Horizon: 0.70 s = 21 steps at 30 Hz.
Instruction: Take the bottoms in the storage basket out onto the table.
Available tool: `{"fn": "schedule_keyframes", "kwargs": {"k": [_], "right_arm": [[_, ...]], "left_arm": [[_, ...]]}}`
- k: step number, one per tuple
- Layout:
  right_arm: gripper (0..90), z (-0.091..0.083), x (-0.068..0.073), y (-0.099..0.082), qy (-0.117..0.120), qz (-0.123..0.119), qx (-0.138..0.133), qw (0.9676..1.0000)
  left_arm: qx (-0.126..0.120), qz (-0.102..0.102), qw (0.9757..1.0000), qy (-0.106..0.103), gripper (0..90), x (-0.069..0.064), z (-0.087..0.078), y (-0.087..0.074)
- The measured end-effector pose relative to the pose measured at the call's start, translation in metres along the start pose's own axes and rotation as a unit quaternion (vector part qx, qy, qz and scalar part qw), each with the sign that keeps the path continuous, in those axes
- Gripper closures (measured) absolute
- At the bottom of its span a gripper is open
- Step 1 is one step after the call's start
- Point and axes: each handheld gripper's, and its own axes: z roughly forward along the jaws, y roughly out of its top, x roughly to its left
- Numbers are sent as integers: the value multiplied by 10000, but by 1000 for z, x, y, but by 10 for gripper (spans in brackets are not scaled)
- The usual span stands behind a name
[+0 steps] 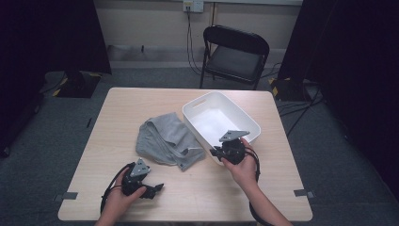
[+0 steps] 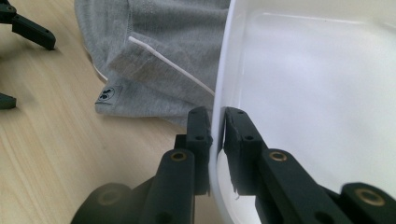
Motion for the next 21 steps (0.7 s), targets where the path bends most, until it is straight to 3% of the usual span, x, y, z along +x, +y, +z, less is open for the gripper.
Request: {"fn": "schedule_keyframes", "kwargs": {"k": [8,16,21], "right_arm": [[851,-6,-12,-4,-261,109,25,9996],[852,-8,-22,-5,-233,86,18,9997],[848,-9,-34,-6,-249,208,15,9995]], "left_arm": [[1,-6,10000,-2,108,0,0,0],[7,-7,10000,-2,108,0,0,0],[0,-8,10000,5,108,0,0,0]]}}
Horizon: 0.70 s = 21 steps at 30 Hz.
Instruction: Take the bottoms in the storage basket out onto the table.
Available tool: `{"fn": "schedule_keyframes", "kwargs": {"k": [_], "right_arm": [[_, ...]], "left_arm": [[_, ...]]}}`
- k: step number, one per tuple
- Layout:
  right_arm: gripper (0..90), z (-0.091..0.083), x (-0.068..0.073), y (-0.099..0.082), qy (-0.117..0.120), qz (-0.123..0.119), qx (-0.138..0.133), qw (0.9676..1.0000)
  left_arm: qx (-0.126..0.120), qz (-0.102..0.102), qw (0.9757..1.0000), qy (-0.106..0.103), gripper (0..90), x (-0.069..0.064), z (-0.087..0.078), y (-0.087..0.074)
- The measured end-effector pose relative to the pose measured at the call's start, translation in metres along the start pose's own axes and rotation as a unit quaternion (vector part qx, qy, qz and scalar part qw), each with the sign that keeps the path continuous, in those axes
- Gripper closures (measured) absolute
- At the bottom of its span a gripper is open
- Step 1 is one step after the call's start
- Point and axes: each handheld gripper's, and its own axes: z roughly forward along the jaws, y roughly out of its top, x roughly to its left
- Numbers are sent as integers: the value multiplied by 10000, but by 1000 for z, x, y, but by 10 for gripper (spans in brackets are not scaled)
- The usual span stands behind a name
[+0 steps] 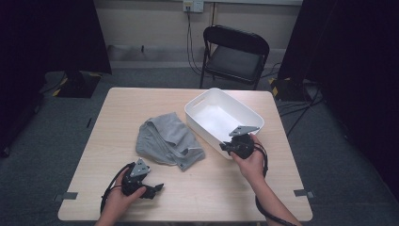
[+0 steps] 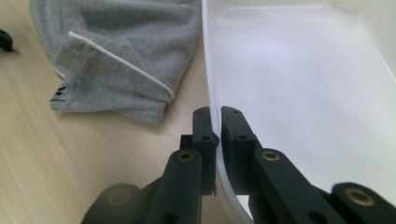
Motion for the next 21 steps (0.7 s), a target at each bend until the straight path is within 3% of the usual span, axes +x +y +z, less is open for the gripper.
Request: {"fn": "schedule_keyframes", "kwargs": {"k": [9,21], "right_arm": [[853,0,-19,1,-41,-70,3,10000],[855,1,-61,4,-208,5,-15,9998]], "left_arm": [[13,6,10000,-14,102,0,0,0],[25,20,10000,-25,93,0,0,0]]}}
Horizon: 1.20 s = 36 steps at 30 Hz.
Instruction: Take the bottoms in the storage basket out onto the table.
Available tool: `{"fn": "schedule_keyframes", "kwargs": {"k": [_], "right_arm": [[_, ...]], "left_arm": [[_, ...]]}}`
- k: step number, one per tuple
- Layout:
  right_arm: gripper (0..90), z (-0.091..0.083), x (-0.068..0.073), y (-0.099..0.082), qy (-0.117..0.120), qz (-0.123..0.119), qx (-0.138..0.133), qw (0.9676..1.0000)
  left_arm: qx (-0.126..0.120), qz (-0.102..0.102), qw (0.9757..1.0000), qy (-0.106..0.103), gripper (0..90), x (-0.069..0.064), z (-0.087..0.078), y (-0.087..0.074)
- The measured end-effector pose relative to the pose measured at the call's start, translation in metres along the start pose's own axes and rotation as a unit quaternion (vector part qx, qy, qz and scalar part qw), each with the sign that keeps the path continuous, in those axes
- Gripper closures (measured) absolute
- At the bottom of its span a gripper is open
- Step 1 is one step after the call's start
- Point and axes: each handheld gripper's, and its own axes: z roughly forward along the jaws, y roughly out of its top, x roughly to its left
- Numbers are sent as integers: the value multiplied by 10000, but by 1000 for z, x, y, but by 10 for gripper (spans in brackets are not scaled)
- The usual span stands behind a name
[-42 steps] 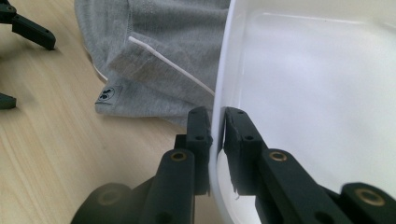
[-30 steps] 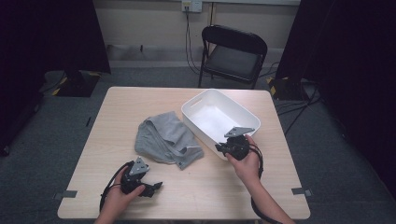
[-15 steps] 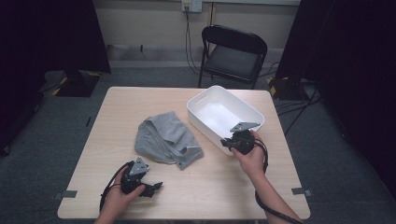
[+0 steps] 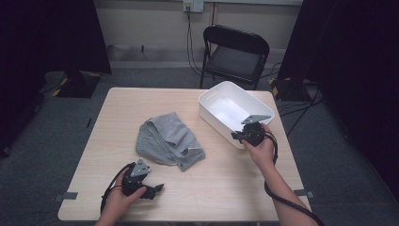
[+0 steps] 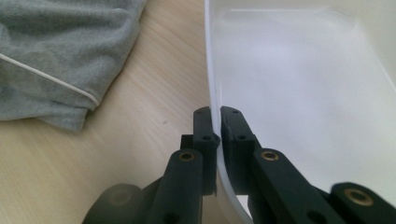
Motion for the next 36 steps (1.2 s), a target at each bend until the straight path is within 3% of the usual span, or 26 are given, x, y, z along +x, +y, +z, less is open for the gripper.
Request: {"fn": "schedule_keyframes", "kwargs": {"k": [6,18,22,32,36], "right_arm": [[848,0,-22,-1,-14,29,-32,10000],[848,-4,-50,-4,-48,97,-29,9999],[849,-8,-68,-8,-142,130,-50,9998],[848,-3,-86,-5,-260,190,-64,9995],[751,-5,-87,-6,-464,225,-35,9987]], "left_arm": [[21,24,10000,-5,84,0,0,0],[22,16,10000,-16,71,0,1,1],[28,16,10000,-14,59,-1,2,1],[39,13,10000,-14,57,-1,2,1],[41,13,10000,-15,55,-1,2,1]]}}
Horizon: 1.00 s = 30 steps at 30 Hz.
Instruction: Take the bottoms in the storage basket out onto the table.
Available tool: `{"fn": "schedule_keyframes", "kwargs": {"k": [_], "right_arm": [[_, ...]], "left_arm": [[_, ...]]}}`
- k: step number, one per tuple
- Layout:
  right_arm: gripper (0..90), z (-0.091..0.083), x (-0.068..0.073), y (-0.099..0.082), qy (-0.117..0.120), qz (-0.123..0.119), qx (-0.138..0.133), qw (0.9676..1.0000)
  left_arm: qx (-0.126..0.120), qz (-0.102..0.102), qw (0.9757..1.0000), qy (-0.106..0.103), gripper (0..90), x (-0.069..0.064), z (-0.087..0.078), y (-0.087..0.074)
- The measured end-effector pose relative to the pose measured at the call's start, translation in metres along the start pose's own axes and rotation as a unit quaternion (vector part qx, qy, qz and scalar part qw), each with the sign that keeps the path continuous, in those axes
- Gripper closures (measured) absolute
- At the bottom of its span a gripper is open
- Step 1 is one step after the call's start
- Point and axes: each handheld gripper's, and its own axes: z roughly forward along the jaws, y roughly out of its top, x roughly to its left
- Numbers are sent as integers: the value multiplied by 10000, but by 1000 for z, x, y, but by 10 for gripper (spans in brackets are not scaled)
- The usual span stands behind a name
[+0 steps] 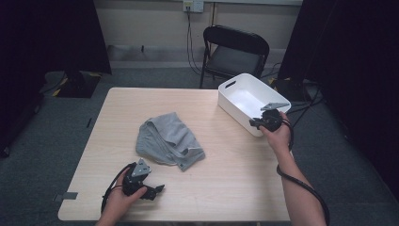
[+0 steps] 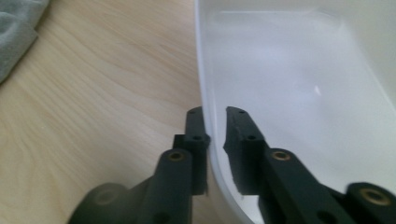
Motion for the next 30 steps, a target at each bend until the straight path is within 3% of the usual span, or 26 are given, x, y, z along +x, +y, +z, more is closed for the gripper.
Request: {"fn": "schedule_keyframes", "kwargs": {"k": [3,7,13,15,17,20,22,25,30], "right_arm": [[523,-10,-2,-4,-181,162,-101,9997],[432,-25,3,-3,-108,308,-219,9992],[374,-44,26,-1,117,181,-421,9989],[372,-51,37,-1,228,41,-490,9985],[353,-58,47,2,133,-216,-531,9983],[320,-64,59,1,331,-201,-553,9977],[318,-66,68,-3,479,-195,-544,9972],[308,-63,83,-13,582,-382,-430,9966],[285,-53,98,-32,782,-375,-287,9958]], "left_arm": [[4,1,10000,-3,54,0,0,0],[13,13,10000,-6,51,0,0,0],[17,34,10000,0,43,0,0,0],[25,44,10000,-5,42,0,0,0],[24,44,10000,-5,41,0,0,0],[28,45,10000,-7,41,0,0,0],[27,44,10000,-6,41,0,0,0],[28,41,10000,-9,41,0,0,0],[24,34,10000,3,41,0,0,0]]}}
